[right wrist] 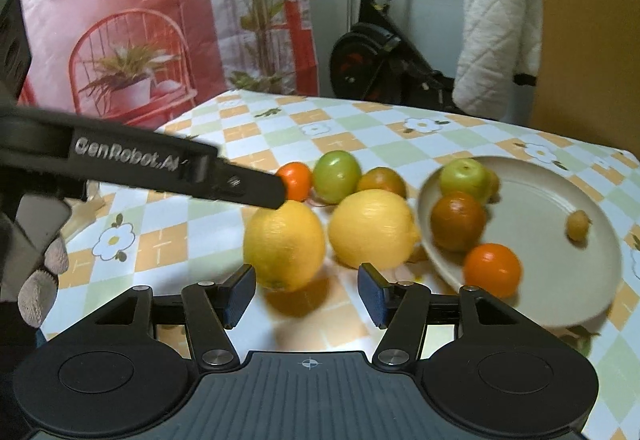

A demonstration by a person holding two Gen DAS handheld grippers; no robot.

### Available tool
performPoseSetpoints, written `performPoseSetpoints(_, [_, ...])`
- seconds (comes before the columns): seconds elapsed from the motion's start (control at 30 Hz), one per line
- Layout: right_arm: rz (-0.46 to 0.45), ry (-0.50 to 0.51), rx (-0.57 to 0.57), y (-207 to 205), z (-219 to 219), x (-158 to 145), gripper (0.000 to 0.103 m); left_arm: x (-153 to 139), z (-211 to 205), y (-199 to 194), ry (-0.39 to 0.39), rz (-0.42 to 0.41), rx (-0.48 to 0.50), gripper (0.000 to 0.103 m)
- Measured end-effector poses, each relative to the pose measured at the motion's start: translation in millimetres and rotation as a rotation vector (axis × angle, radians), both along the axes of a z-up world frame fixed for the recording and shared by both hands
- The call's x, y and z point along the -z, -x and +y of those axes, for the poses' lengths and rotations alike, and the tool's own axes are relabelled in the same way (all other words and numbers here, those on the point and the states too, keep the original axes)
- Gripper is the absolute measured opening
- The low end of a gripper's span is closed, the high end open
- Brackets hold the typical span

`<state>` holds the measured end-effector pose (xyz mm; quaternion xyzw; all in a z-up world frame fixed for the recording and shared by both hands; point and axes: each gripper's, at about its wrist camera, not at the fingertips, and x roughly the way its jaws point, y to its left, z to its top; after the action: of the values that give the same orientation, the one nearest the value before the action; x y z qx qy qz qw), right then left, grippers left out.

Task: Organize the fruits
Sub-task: 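Move the left gripper toward the large yellow lemon, then close the left gripper around the large yellow lemon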

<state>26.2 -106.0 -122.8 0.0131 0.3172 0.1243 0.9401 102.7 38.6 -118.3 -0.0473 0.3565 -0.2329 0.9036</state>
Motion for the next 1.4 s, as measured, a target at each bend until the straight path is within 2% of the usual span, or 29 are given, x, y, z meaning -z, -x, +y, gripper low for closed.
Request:
performPoseSetpoints(0.57, [0.034, 0.029, -0.023, -27, 25, 6, 0.056, 22, 1, -13, 0.054, 0.064, 0.025, 0.059])
performPoseSetpoints(0.9, [0.032, 0.027, -0.016, -29, 24, 11, 0.054, 25, -4, -8, 0.048, 0.061, 0.026, 0.059])
performPoseSetpoints(1.1, [0.026, 0.017, -0.014, -27, 21, 13, 0.053, 27, -4, -9, 0.052, 0.071, 0.018, 0.063])
performPoseSetpoints(1.23, [0.023, 0.016, -0.012, -25, 21, 13, 0.053, 30, -7, -9, 0.034, 0.076, 0.015, 0.071])
performPoseSetpoints(1.4, [0.023, 0.016, -0.012, -25, 21, 13, 0.053, 30, -7, -8, 0.026, 0.073, 0.017, 0.071])
